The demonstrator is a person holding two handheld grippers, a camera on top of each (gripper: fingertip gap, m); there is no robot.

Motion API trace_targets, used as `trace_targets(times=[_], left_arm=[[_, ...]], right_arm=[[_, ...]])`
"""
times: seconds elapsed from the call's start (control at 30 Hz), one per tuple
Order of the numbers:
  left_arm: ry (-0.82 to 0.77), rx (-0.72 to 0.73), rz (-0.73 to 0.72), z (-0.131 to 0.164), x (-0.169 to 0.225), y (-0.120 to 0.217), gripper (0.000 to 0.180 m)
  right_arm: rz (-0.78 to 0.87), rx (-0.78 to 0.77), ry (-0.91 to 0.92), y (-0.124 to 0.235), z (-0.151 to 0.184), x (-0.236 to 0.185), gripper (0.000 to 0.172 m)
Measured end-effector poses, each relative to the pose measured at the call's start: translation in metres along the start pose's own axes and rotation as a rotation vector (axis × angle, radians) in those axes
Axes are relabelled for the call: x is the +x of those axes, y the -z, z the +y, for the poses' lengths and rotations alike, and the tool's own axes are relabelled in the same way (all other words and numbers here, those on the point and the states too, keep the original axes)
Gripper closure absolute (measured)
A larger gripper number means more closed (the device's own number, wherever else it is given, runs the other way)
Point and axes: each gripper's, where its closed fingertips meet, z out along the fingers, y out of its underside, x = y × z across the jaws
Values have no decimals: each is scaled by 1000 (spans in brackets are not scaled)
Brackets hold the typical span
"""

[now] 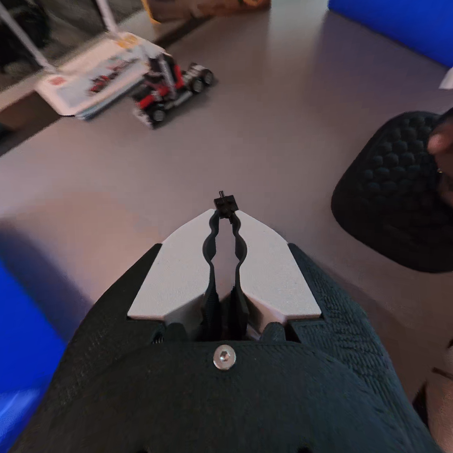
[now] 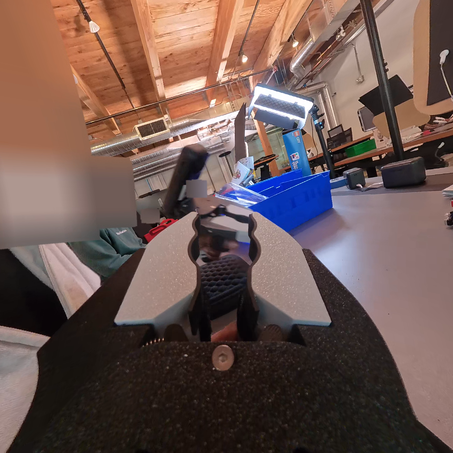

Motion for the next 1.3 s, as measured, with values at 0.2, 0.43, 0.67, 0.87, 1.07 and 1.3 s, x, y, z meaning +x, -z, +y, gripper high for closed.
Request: trace_targets(times=[0.2,0.43,0.67,0.87,1.07,1.3], left_arm=[[78,62,-319,17,-59,133,170],[210,133,-630,41,-159,218,170],[335,-8,-595,65,-236,189,156],[279,87,-640,48,-218,201,152],[109,248,-334,2,-109,157,151],[94,370,132,-9,1,76,134]], right_arm=[[3,-2,-9,0,0,2,135],[23,-27,6,-3,4,3,135],[56,-59,29,-6,8,6,135],[57,-56,16,-6,8,7,135],[59,-64,22,-7,9,7,135],[59,-68,24,-6,11,7,134]])
